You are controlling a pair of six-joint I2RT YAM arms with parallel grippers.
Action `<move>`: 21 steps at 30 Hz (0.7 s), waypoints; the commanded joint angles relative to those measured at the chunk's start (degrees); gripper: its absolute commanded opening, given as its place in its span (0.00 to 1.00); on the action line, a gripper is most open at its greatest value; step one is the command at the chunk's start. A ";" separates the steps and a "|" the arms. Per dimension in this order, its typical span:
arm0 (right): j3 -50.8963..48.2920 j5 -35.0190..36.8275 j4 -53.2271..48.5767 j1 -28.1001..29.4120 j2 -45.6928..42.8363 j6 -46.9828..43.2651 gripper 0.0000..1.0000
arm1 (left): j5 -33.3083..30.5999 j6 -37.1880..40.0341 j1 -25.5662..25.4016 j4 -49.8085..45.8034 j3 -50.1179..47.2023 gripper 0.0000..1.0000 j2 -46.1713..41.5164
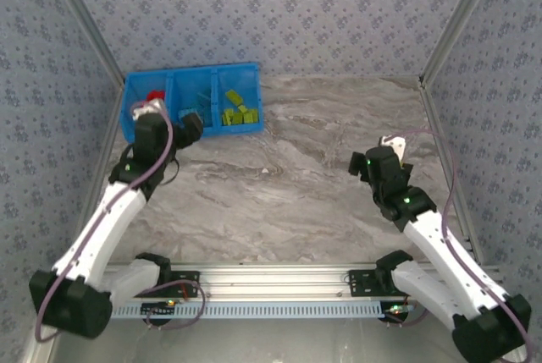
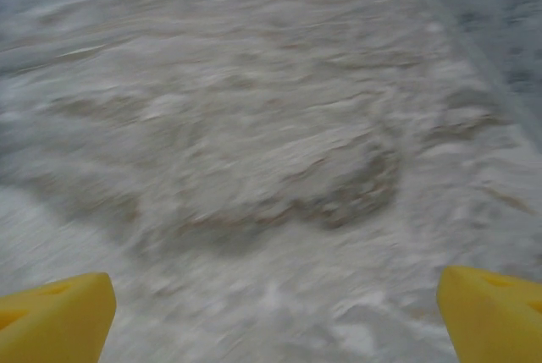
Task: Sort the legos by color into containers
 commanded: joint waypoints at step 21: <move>-18.42 -21.30 73.71 -20.46 38.42 -22.91 1.00 | 6.40 31.25 15.51 59.51 -29.42 0.99 21.04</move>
